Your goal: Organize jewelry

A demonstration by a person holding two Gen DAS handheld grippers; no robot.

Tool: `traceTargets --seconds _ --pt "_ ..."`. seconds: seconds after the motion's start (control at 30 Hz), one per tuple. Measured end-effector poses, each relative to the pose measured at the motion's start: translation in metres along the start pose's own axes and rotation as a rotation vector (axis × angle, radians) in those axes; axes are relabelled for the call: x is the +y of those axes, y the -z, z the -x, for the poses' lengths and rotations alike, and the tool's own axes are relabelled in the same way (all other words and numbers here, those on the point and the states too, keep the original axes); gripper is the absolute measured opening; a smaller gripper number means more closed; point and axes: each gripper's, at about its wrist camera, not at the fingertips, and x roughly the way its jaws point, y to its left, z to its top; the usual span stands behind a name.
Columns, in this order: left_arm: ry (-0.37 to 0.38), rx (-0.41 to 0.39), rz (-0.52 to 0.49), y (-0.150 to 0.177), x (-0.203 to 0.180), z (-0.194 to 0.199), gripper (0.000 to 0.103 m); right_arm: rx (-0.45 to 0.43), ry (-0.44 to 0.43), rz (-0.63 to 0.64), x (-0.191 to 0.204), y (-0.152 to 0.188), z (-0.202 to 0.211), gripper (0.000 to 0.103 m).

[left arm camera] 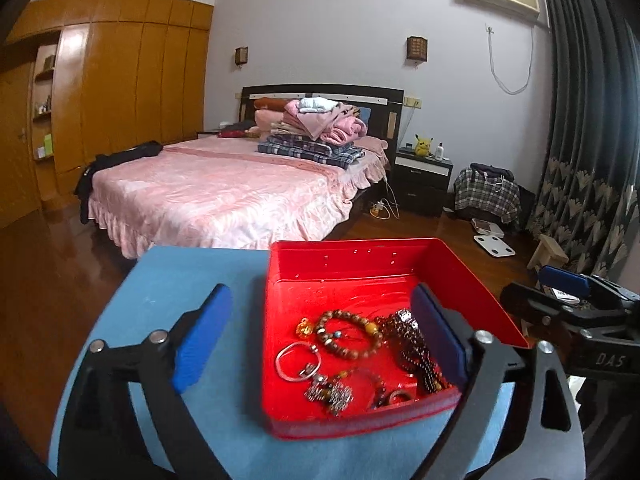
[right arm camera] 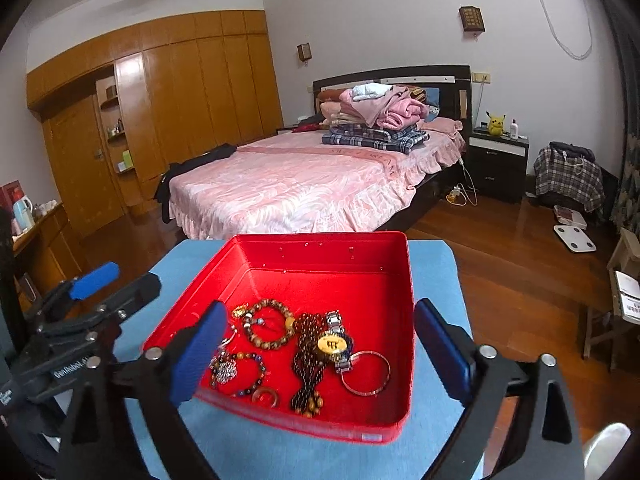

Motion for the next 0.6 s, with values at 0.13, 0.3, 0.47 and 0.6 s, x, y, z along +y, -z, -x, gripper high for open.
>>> traceTargets --seconds 0.13,0.3,0.47,0.6 --pt "-0.009 -0.004 -0.007 0.003 0.002 0.019 0.095 -0.018 -0.023 -0.001 0.005 0.003 0.019 0.097" --pt "-0.029 -0.027 -0.013 0.007 0.000 0.044 0.097 -0.037 -0.047 -0.002 0.011 0.008 0.041 0.097" --pt "-0.022 -0.047 -0.013 0.008 -0.002 0.067 0.097 -0.050 -0.063 -0.001 0.013 0.011 0.057 0.097" --pt "-0.019 -0.063 -0.003 0.008 -0.003 0.082 0.097 -0.063 -0.068 -0.003 0.014 0.011 0.067 0.097"
